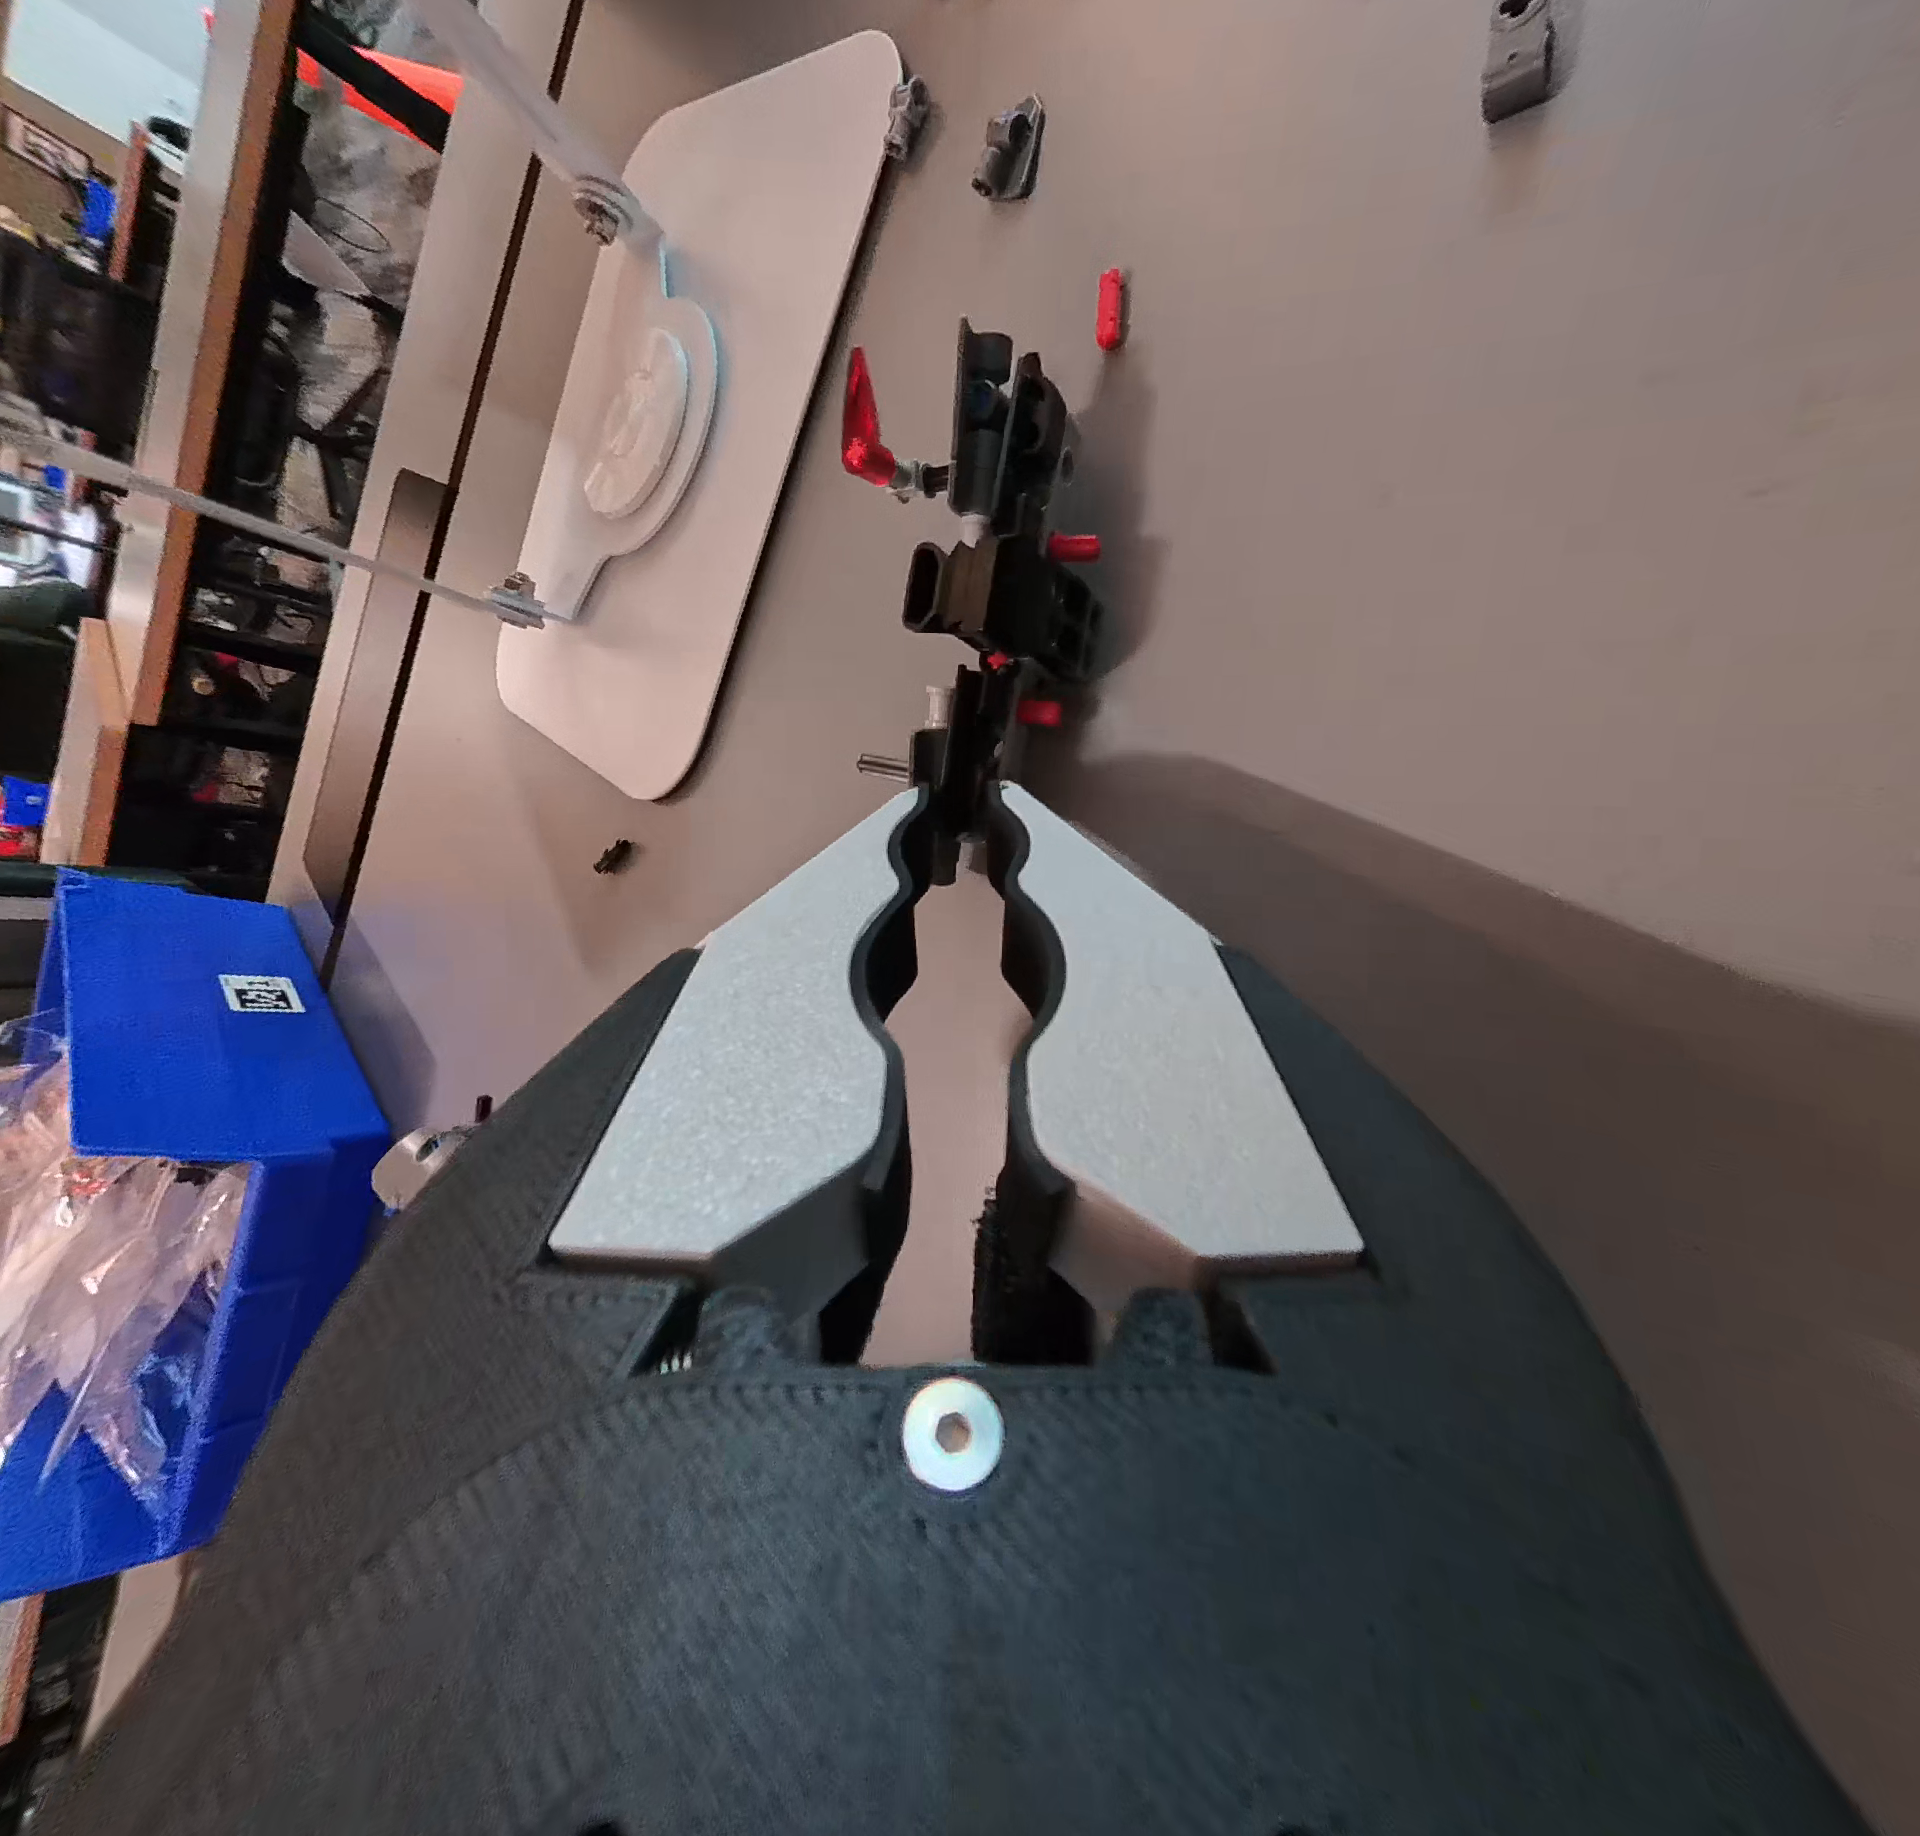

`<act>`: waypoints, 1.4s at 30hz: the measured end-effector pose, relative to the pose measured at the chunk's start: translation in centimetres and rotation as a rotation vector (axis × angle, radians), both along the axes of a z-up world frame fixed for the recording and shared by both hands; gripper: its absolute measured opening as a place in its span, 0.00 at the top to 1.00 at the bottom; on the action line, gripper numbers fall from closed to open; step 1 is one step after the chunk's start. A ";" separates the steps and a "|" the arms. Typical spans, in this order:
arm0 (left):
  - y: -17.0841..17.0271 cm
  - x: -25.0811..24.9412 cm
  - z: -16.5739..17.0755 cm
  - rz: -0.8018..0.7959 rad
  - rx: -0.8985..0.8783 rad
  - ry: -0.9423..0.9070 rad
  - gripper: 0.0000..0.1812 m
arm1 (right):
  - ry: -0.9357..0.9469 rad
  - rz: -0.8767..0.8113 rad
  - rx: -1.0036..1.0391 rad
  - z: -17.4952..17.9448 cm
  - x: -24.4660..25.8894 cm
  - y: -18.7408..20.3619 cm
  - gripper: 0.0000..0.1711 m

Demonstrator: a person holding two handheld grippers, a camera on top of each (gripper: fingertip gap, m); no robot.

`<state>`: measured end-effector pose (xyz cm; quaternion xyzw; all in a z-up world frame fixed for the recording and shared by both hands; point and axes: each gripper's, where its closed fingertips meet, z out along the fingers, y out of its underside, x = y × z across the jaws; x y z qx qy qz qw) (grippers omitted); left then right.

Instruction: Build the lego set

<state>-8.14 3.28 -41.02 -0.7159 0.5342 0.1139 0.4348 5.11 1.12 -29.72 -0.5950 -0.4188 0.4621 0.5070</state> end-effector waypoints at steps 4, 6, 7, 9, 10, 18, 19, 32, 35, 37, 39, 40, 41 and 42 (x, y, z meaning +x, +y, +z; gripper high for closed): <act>0.0 0.2 0.6 -0.007 0.037 -0.012 0.96 | -0.005 0.000 -0.003 -0.2 -0.1 0.0 0.89; 0.0 0.0 1.2 -0.004 0.047 -0.041 0.95 | -0.006 -0.001 -0.003 -0.2 0.0 0.1 0.89; 0.1 -0.1 1.5 0.000 0.043 -0.054 0.95 | -0.006 -0.001 -0.004 -0.3 0.0 0.1 0.89; 0.1 -0.2 1.5 -0.001 0.020 -0.064 0.92 | -0.006 0.000 -0.009 -0.3 0.0 0.1 0.89; 0.2 -0.2 1.2 -0.002 -0.005 -0.059 0.90 | -0.005 0.001 -0.013 -0.4 0.0 0.1 0.89; 0.9 1.0 -0.5 -0.021 -0.039 0.023 0.90 | -0.006 0.001 -0.006 -0.2 0.1 0.2 0.89; 0.8 1.2 -0.4 -0.028 -0.030 0.023 0.91 | -0.005 -0.001 -0.005 -0.2 0.2 0.2 0.89; -1.1 3.1 0.8 -0.124 0.298 0.248 0.92 | -0.010 -0.001 -0.007 -0.5 0.4 0.5 0.89; -1.8 3.6 0.6 -0.155 0.354 0.291 0.92 | -0.014 0.005 -0.007 -0.6 0.3 0.4 0.89; -2.3 4.0 0.4 -0.169 0.364 0.294 0.92 | -0.018 0.010 -0.007 -0.7 0.2 0.3 0.89; -2.7 4.3 0.3 -0.183 0.387 0.305 0.92 | -0.025 0.014 -0.006 -0.9 0.1 0.2 0.89; -2.8 4.4 0.2 -0.189 0.394 0.311 0.92 | -0.030 0.016 -0.005 -0.9 0.0 0.2 0.89; -3.0 4.5 -0.1 -0.197 0.388 0.317 0.92 | -0.034 0.019 -0.005 -1.0 0.0 0.1 0.89; -3.1 4.5 -0.3 -0.203 0.379 0.319 0.92 | -0.037 0.023 -0.008 -1.2 -0.1 0.1 0.89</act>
